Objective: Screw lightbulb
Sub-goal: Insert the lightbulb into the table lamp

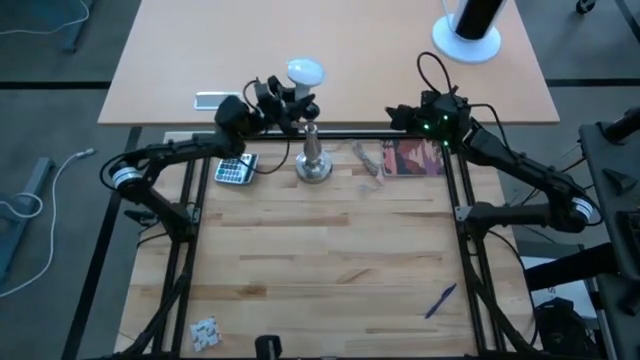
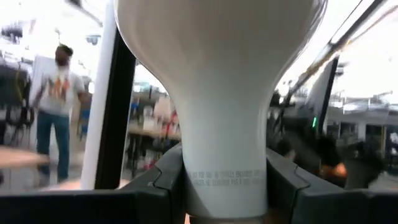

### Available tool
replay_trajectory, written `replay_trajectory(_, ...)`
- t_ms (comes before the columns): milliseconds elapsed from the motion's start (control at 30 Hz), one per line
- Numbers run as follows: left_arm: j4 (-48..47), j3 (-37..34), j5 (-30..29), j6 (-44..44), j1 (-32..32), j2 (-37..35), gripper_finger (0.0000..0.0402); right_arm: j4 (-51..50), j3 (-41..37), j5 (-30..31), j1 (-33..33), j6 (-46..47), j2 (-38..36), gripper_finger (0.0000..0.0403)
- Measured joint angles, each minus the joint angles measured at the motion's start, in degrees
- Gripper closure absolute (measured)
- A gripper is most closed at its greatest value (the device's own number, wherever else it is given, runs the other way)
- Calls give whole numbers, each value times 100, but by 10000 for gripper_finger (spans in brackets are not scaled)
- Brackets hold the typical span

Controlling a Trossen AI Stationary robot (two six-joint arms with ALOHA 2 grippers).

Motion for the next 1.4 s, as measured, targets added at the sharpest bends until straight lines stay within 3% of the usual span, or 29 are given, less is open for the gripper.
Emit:
replay_trajectory(200, 202, 287, 570, -271, -29, 68, 274, 1559, 21, -890, 2, -591, 277, 403)
replay_trajectory(400, 89, 726, 993, -281, -62, 74, 274, 1726, 824, -2147, 6, -1516, 751, 403)
replay_trajectory(500, -244, 893, 1140, -256, -105, 71, 274, 1361, 1555, -2343, 112, -2152, 1037, 403)
replay_trajectory(700, -385, 1008, 1144, -75, -166, 73, 274, -511, 3258, -2324, 323, -3293, 1783, 399)
replay_trajectory(967, -399, 1042, 838, -66, -176, 71, 274, -1314, 4738, -2379, 581, -3795, 2477, 308)
replay_trajectory(1167, -412, 1239, 515, -61, -193, 78, 274, -1612, 5380, -2382, 848, -4090, 2874, 234)
replay_trajectory(1400, -798, 1435, 616, 222, -311, 92, 274, -1622, 5908, -2366, 921, -3894, 3347, 182)
